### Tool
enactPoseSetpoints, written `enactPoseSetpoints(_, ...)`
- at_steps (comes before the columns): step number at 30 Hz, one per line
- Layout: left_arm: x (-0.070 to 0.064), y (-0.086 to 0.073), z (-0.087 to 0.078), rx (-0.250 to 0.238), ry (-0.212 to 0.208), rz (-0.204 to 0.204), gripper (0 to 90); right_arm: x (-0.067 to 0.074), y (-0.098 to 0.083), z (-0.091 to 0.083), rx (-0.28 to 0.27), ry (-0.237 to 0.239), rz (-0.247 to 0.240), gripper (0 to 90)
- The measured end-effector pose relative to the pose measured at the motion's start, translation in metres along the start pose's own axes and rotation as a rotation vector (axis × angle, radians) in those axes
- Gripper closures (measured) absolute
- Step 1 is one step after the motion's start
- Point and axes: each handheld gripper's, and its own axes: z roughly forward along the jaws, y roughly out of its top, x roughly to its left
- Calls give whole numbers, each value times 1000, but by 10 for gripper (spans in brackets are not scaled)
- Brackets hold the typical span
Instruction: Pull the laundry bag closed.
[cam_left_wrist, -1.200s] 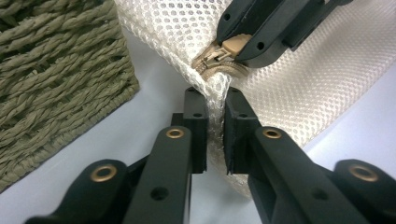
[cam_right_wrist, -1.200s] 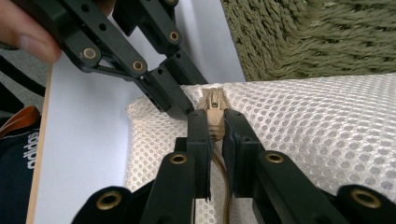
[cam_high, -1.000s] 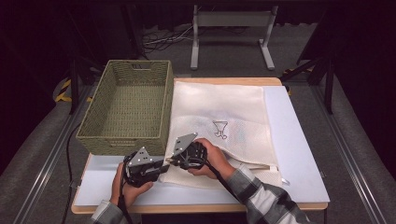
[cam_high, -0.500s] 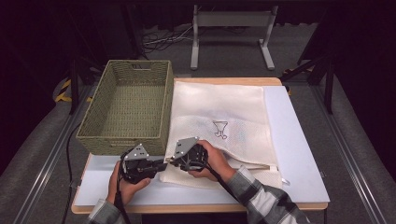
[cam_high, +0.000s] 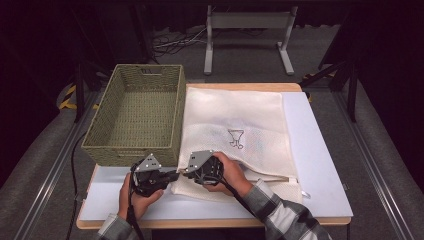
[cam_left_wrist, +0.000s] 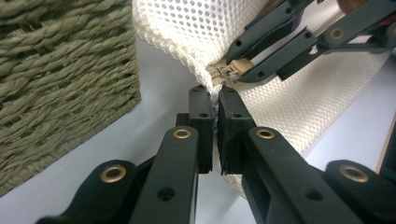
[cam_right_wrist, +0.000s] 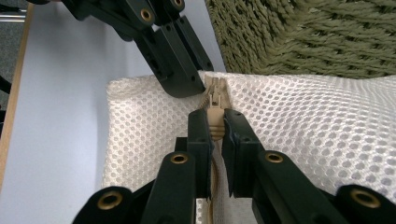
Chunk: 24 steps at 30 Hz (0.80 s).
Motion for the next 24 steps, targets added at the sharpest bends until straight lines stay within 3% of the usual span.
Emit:
enactPoseSetpoints(2,1,0,-2,-19,-3,-11,862,0,-1,-1,1,-7,2,824)
enactPoseSetpoints(12,1,-1,-4,-20,1,-21,862,-1,-8,-6,24,-10,4,824)
enactPoseSetpoints(18,-2,0,-2,0,5,18,862,2,-14,-10,38,-2,-1,824)
enactPoseSetpoints(24,-3,0,-2,-3,9,21,861,-1,-20,-11,40,15,14,824)
